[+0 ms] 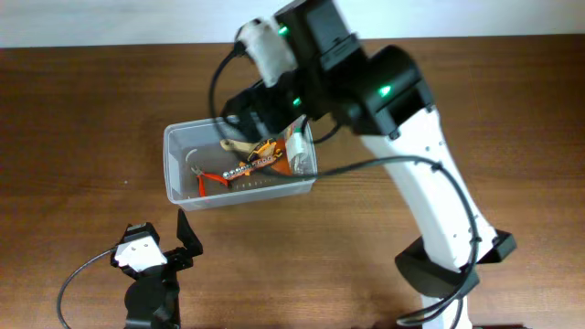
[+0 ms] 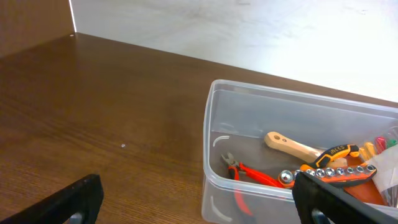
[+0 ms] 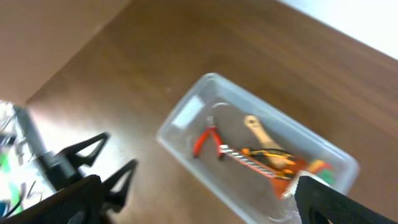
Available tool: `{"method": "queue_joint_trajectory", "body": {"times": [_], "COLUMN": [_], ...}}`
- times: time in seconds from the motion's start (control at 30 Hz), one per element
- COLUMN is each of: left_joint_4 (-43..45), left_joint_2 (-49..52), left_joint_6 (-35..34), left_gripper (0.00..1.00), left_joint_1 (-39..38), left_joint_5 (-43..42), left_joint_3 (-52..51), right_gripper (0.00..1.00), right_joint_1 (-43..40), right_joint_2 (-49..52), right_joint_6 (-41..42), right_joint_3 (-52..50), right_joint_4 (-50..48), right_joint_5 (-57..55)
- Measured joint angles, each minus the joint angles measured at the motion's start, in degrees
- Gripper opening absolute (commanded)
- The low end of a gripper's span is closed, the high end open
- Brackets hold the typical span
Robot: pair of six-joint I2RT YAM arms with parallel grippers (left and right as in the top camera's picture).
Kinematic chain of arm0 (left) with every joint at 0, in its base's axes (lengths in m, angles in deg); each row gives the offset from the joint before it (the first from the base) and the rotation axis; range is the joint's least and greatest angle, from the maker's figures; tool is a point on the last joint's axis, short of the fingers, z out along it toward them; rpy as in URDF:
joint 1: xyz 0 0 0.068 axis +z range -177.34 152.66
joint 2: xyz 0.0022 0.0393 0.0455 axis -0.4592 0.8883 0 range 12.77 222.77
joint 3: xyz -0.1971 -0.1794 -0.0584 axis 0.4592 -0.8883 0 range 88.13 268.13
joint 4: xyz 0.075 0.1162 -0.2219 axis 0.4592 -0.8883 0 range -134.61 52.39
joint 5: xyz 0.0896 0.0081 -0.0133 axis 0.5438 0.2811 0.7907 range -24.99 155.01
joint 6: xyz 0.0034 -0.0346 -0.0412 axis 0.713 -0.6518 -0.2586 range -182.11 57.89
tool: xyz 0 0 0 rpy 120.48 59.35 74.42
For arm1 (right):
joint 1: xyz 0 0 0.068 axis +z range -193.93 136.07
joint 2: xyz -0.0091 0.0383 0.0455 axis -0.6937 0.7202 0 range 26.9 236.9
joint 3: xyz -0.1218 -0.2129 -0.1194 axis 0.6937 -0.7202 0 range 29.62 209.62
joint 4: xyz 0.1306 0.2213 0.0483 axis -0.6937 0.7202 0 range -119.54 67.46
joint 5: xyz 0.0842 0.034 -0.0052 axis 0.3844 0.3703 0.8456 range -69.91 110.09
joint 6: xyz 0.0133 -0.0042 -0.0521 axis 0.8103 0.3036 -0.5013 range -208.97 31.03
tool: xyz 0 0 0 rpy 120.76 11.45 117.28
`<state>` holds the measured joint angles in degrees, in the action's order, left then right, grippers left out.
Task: Pack container
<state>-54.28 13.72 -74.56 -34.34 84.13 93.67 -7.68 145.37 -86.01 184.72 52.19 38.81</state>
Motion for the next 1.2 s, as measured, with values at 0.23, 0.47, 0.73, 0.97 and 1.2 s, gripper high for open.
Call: {"method": "queue_joint_trajectory", "body": {"times": [0.23,0.47,0.73,0.97,1.2], "left_joint_4": [0.00,0.00,0.00,0.00,0.02], "left_joint_2": [0.00,0.00,0.00,0.00,0.00], "left_joint_6": [0.00,0.00,0.00,0.00,0.00], "left_gripper": [0.99,0.99,0.99,0.99,0.99], "left_joint_1": [0.00,0.00,0.00,-0.02,0.00], "left_joint_5": [0.00,0.00,-0.02,0.00,-0.07], "left_joint_3": [0.00,0.00,0.00,0.00,0.00], "right_gripper": [0.98,0.98,0.98,0.98,0.98], "right_joint_1": [-8.87,-12.72,-24.96,-32.63,-35.56], "right_joint_2": [-7.37,-27.98,-57.20,-82.84,-106.90], "right_joint_6": [-6.71,-20.46,-24.30,-24.63,-24.17], "right_joint_3": [-0.63,-7.91,-41.24,-83.45,-116.78], "right_joint_4": [0.13,-0.33,-5.20,-19.85,-30.38], "right_joint_5": [-1.18,-2.80,-6.56,-4.35,5.97]}}
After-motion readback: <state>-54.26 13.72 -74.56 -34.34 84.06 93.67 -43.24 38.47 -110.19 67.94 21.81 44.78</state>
